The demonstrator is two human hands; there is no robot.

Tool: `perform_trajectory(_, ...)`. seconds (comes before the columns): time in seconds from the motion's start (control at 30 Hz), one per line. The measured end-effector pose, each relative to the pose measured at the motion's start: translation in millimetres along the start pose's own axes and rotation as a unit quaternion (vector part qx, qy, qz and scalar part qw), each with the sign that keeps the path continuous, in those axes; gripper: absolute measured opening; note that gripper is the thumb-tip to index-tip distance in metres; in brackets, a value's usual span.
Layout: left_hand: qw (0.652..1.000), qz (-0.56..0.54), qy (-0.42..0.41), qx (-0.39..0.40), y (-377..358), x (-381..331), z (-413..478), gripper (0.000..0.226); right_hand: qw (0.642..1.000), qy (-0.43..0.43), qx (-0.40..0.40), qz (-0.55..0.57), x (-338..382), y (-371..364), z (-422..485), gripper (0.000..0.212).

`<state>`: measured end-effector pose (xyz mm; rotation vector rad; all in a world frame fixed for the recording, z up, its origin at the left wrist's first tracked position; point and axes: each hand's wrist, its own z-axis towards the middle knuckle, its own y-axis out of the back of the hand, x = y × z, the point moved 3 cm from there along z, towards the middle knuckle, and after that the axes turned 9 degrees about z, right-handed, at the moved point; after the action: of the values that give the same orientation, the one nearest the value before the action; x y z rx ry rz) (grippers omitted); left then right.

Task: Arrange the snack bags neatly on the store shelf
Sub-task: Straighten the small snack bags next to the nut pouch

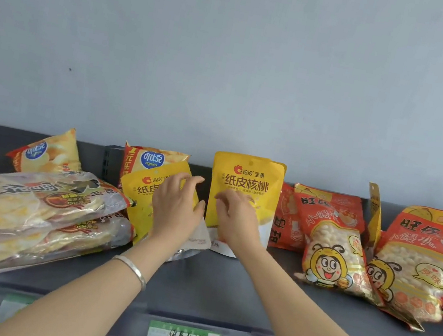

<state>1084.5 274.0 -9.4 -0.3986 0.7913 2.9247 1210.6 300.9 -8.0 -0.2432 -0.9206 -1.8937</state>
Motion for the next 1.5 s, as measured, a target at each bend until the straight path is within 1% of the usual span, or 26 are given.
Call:
perform_trajectory(0.07, 0.999, 0.017, 0.044, 0.013, 7, 20, -6, 0.046, 0.997, 0.006, 0.068, -0.019, 11, -22, 3, 0.031)
perform_trajectory(0.1, 0.997, 0.023, 0.059, 0.032, 9, 27, -10, 0.048, 0.995, 0.006, 0.095, -0.027, 17, -33, 5, 0.035)
perform_trajectory(0.17, 0.994, 0.043, 0.049, 0.083, 9, 38, -22, 0.054, 0.99, -0.005, 0.134, -0.048, 27, -53, 10, 0.04)
perform_trajectory(0.23, 0.991, 0.068, 0.008, 0.116, 7, 42, -31, 0.062, 0.988, -0.029, 0.143, -0.054, 34, -66, 18, 0.037)
perform_trajectory(0.3, 0.986, 0.089, -0.01, 0.141, 4, 45, -36, 0.067, 0.985, -0.065, 0.141, -0.075, 36, -74, 25, 0.038)
perform_trajectory(0.4, 0.977, 0.101, 0.005, 0.188, -1, 52, -38, 0.073, 0.975, -0.142, 0.153, -0.071, 35, -82, 32, 0.055)
perform_trajectory(0.47, 0.975, 0.084, 0.022, 0.203, -2, 53, -38, 0.076, 0.976, -0.15, 0.143, -0.072, 37, -84, 35, 0.064)
perform_trajectory(0.53, 0.978, 0.068, 0.028, 0.193, 1, 53, -37, 0.073, 0.983, -0.134, 0.1, -0.081, 40, -81, 37, 0.064)
perform_trajectory(0.57, 0.982, 0.056, 0.032, 0.179, 3, 52, -36, 0.07, 0.986, -0.132, 0.068, -0.076, 42, -77, 39, 0.059)
perform_trajectory(0.67, 0.991, -0.011, 0.059, 0.119, 11, 50, -31, 0.064, 0.988, -0.152, -0.014, -0.022, 42, -62, 42, 0.036)
perform_trajectory(0.73, 0.993, -0.043, 0.07, 0.087, 14, 48, -28, 0.064, 0.986, -0.157, -0.054, 0.024, 41, -49, 40, 0.026)
perform_trajectory(0.87, 0.988, -0.125, 0.069, 0.057, 12, 36, -21, 0.074, 0.976, -0.149, -0.138, 0.077, 34, -10, 26, 0.022)
perform_trajectory(0.93, 0.977, -0.188, 0.069, 0.073, 11, 27, -20, 0.085, 0.961, -0.158, -0.19, 0.125, 22, 10, 15, 0.023)
perform_trajectory(0.97, 0.965, -0.231, 0.074, 0.096, 10, 20, -20, 0.09, 0.95, -0.169, -0.214, 0.151, 13, 18, 9, 0.023)
perform_trajectory(1.03, 0.927, -0.318, 0.1, 0.174, 6, 5, -25, 0.096, 0.925, -0.202, -0.254, 0.197, -5, 33, -3, 0.023)
perform_trajectory(1.07, 0.907, -0.344, 0.112, 0.216, 3, -4, -28, 0.098, 0.913, -0.219, -0.262, 0.221, -13, 39, -8, 0.022)
perform_trajectory(1.13, 0.887, -0.363, 0.115, 0.26, -5, -19, -35, 0.1, 0.906, -0.244, -0.235, 0.251, -27, 47, -16, 0.02)
perform_trajectory(1.23, 0.872, -0.396, 0.134, 0.255, -16, -32, -40, 0.101, 0.92, -0.27, -0.135, 0.248, -44, 51, -25, 0.021)
perform_trajectory(1.3, 0.863, -0.412, 0.16, 0.244, -19, -38, -43, 0.103, 0.93, -0.28, -0.088, 0.22, -55, 53, -31, 0.02)
perform_trajectory(1.37, 0.87, -0.403, 0.161, 0.235, -21, -43, -45, 0.105, 0.937, -0.278, -0.077, 0.199, -62, 56, -37, 0.019)
perform_trajectory(1.5, 0.904, -0.335, 0.136, 0.229, -22, -48, -46, 0.107, 0.942, -0.261, -0.106, 0.18, -66, 64, -42, 0.022)
